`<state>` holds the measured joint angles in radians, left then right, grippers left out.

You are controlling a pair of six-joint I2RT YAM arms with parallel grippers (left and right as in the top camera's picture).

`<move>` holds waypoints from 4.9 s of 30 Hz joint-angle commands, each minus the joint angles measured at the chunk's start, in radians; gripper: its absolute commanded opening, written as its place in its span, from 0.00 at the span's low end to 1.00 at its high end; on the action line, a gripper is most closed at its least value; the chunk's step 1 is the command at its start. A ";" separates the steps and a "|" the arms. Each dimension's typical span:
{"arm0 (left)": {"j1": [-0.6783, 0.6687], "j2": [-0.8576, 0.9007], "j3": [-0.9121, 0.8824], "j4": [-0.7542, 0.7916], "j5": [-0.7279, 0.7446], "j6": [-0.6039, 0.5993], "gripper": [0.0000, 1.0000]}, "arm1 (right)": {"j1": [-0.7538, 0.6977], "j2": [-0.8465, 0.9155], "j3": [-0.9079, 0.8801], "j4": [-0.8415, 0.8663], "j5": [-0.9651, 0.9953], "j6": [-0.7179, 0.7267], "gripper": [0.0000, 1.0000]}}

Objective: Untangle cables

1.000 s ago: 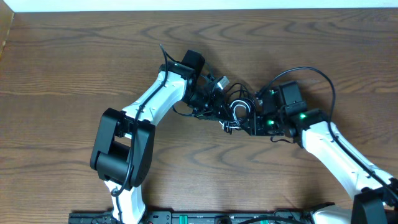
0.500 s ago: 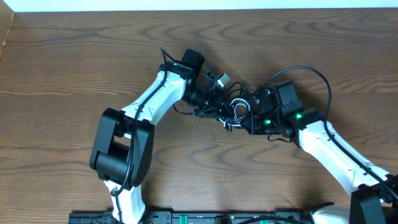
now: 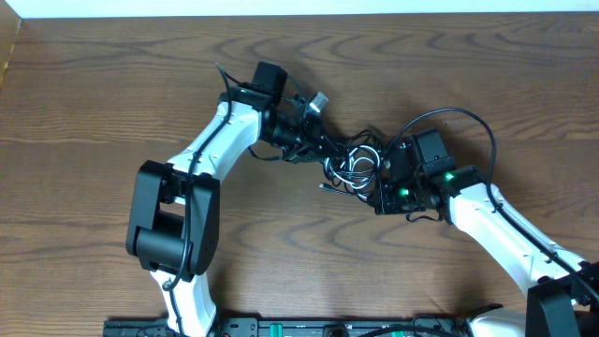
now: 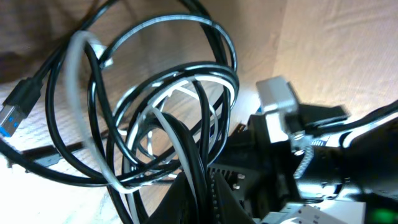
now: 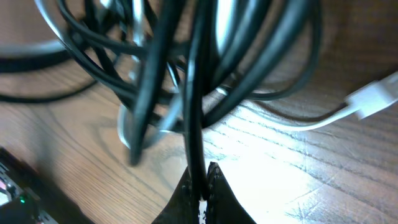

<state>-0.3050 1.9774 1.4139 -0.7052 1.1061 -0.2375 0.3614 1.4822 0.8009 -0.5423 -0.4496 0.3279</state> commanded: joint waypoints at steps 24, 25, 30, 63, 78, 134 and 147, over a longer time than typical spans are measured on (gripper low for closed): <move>0.040 0.003 0.001 0.000 -0.021 -0.031 0.07 | -0.187 -0.003 -0.116 0.109 -0.668 -0.307 0.31; 0.040 0.003 0.001 0.000 -0.022 -0.031 0.08 | -0.206 -0.003 -0.113 0.109 -0.686 -0.307 0.35; 0.040 0.003 0.001 -0.004 -0.021 -0.031 0.08 | -0.300 -0.003 -0.112 0.116 -0.666 -0.296 0.46; -0.005 0.003 0.001 -0.019 0.012 -0.232 0.07 | -0.084 -0.003 -0.171 0.500 -0.248 0.469 0.31; -0.005 0.003 0.001 -0.018 0.012 -0.228 0.07 | -0.058 -0.003 -0.217 0.480 -0.253 0.468 0.01; -0.046 0.003 0.001 -0.019 0.008 -0.204 0.14 | 0.020 -0.003 -0.222 0.578 -0.155 0.423 0.01; -0.046 0.003 0.001 -0.020 0.008 -0.201 0.08 | -0.047 -0.003 -0.222 0.682 -0.266 0.423 0.01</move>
<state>-0.3515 1.9774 1.4139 -0.7219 1.0946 -0.4492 0.3275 1.4826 0.5850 0.1230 -0.6640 0.7540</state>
